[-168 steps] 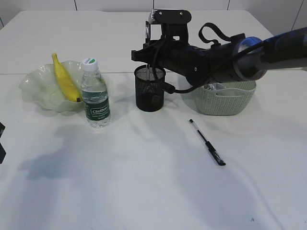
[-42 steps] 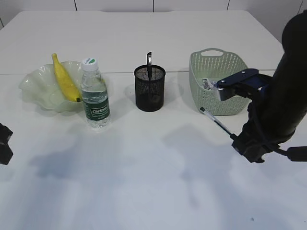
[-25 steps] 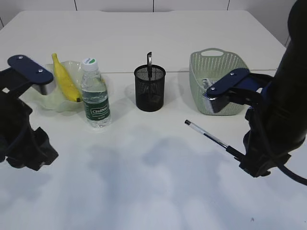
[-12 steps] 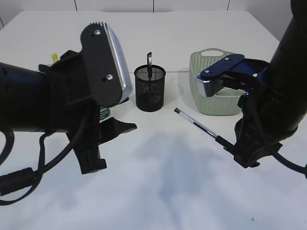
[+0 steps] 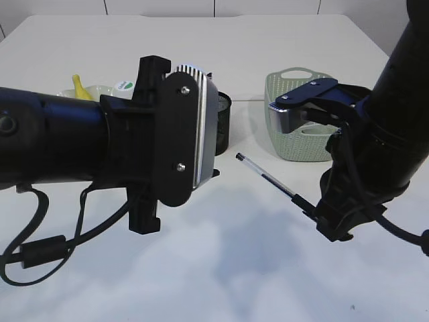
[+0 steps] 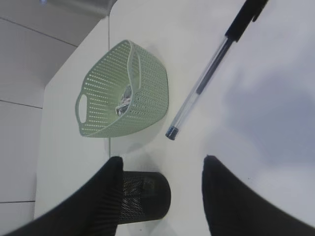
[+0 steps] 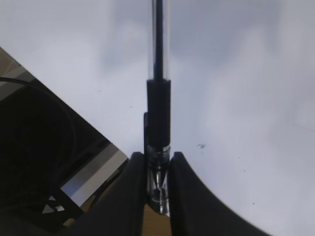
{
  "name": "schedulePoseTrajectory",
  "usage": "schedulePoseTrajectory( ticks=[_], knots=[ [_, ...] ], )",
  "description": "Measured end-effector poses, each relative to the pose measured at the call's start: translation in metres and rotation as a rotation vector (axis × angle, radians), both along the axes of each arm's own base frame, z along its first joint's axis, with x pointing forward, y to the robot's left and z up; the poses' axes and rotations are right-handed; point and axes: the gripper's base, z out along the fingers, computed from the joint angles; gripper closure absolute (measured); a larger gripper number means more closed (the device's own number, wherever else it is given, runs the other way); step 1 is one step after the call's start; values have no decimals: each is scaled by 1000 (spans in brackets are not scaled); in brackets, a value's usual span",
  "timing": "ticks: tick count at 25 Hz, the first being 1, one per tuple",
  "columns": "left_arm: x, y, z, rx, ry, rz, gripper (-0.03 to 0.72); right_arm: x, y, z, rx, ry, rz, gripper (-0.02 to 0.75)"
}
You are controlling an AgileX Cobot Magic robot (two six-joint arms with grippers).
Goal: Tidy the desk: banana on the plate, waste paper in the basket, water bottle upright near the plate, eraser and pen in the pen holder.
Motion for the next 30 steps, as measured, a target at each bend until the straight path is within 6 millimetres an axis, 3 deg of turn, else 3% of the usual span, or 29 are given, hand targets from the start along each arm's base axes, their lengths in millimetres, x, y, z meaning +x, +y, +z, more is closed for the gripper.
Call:
schedulePoseTrajectory(
  ticks=[4, 7, 16, 30],
  knots=[
    [-1, -1, 1, 18, -34, -34, 218, 0, 1, 0, 7, 4, -2, 660],
    [-1, -2, 1, 48, -77, -70, 186, 0, 2, 3, 19, 2, -5, 660],
    [0, -7, -7, 130, -153, -163, 177, 6, 13, 27, 134, -37, -20, 660],
    [1, -7, -9, 170, -184, -190, 174, 2, 24, 31, 264, 11, 12, 660]
  ],
)
